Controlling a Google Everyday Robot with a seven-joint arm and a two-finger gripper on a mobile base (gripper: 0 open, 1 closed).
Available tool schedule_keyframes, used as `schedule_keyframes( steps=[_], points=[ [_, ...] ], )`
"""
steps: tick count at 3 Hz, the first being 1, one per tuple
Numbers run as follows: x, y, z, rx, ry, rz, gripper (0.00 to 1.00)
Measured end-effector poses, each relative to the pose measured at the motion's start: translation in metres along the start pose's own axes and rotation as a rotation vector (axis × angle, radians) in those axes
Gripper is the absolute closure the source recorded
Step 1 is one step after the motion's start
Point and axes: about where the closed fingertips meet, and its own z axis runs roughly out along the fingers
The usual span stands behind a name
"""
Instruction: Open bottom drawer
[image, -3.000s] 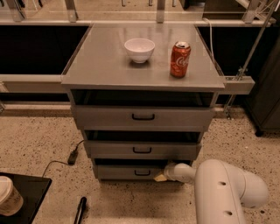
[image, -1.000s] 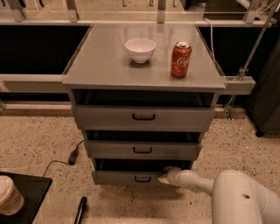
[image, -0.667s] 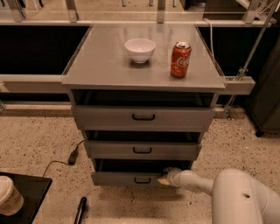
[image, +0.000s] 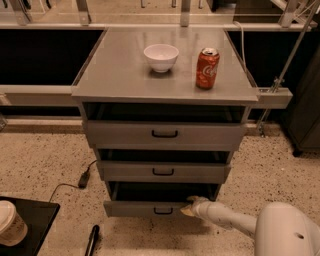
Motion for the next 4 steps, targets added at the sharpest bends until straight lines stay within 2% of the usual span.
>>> schedule_keyframes(
  steps=[1, 2, 3, 4],
  points=[
    [0.014, 0.017, -0.007, 0.015, -0.040, 0.020, 1.00],
    [0.009, 0.015, -0.012, 0.015, -0.040, 0.020, 1.00],
    [0.012, 0.026, -0.015, 0.013, -0.047, 0.015, 1.00],
    [0.010, 0.025, -0.018, 0.013, -0.047, 0.015, 1.00]
  ],
)
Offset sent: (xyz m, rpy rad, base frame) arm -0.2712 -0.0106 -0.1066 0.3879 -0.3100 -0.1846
